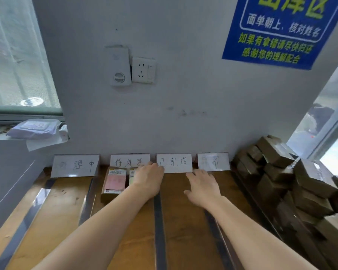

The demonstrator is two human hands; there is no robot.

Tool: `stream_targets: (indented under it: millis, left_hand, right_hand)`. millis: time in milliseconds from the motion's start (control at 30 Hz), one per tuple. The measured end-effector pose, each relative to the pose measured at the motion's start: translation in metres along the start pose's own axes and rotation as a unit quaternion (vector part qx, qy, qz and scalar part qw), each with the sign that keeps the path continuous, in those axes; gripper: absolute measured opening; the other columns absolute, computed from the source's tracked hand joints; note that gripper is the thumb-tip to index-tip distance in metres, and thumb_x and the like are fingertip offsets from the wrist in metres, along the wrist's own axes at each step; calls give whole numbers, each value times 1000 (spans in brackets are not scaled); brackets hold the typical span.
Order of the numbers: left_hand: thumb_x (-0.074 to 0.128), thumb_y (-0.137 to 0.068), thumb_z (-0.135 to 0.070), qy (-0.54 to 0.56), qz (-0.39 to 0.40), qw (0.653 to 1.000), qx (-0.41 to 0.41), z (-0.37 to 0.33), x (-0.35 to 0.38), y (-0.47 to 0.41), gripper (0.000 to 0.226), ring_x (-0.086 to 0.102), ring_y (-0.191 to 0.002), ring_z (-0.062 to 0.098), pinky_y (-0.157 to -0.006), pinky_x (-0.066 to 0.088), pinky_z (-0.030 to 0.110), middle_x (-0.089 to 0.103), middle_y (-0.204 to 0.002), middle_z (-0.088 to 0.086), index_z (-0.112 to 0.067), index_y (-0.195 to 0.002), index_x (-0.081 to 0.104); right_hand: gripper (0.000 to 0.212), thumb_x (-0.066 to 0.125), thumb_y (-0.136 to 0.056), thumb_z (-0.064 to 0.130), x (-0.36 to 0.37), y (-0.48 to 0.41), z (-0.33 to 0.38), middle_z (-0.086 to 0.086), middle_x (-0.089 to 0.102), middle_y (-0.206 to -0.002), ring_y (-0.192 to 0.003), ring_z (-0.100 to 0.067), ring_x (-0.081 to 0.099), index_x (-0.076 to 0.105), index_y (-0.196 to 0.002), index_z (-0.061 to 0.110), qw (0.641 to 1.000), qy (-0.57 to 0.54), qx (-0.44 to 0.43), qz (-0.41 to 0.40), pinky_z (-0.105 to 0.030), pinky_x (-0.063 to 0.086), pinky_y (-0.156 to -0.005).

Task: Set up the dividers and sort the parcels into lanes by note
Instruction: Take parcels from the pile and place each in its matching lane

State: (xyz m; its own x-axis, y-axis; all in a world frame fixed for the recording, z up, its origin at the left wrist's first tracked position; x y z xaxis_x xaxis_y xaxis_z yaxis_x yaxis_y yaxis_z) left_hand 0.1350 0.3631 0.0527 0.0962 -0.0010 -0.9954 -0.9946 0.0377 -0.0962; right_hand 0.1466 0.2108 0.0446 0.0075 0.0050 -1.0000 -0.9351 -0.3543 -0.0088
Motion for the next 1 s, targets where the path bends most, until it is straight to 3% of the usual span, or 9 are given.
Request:
stream_targets:
  millis: [167,333,533,667,800,1000]
  left_hand:
    - [62,-85,-9,13,17,1000,23,-85,-5,21,33,54,-108,23,-83,48,36,58,-115,5,-14,-117,56]
    - [63,-88,-13,45,9,997,56,-182,-11,43,35,55,-110,21,-90,51,33,58,-119,3,-15,-122,57]
    - [63,-91,-23,71,0,990,122,-295,-12,59,27,55,-107,19,-82,47,29,58,-118,2,-17,-116,56]
    - [60,-95,-27,90,-7,982,164,-363,-9,61,43,52,-122,20,-94,48,29,53,-136,3,-19,-136,50]
    - [59,-95,-29,89,16,973,212,-423,-8,55,49,47,-129,23,-101,45,34,47,-143,5,-17,-141,45]
    - [64,-92,-33,76,43,955,283,-496,6,38,68,32,-141,25,-111,35,38,30,-156,5,-21,-151,31]
  right_hand:
    - [54,61,-92,40,-11,57,-67,-6,45,-146,-136,-26,40,46,-140,20,999,-2,28,-15,-41,36,-111]
    - [54,57,-93,42,-14,119,-147,-6,44,-145,-136,-27,38,45,-141,20,999,12,50,-10,-40,36,-110]
    - [54,60,-92,42,-17,186,-240,-5,46,-142,-136,-26,38,46,-140,22,994,4,110,6,-40,36,-110]
    - [55,61,-91,41,-15,223,-298,-5,43,-146,-139,-26,35,46,-140,22,986,-6,165,13,-41,37,-110]
    - [55,61,-92,42,-9,251,-351,-3,43,-147,-137,-24,36,44,-141,24,976,-15,218,13,-39,35,-109]
    - [76,56,-85,66,11,272,-415,-3,36,-150,-138,-24,34,34,-147,27,960,-49,275,22,-39,34,-110]
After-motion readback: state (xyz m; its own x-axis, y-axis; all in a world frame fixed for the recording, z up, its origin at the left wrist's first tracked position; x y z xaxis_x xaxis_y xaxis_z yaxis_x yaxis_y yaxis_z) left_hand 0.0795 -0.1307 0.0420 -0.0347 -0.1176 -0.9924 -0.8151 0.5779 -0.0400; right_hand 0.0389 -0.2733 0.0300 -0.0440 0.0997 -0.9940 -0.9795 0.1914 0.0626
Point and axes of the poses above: each hand's wrist, its own y-axis away from the middle knuckle, its own x-axis out of the palm, z = x × y, the point moved 6 cm from there along -y, towards the middle knuckle
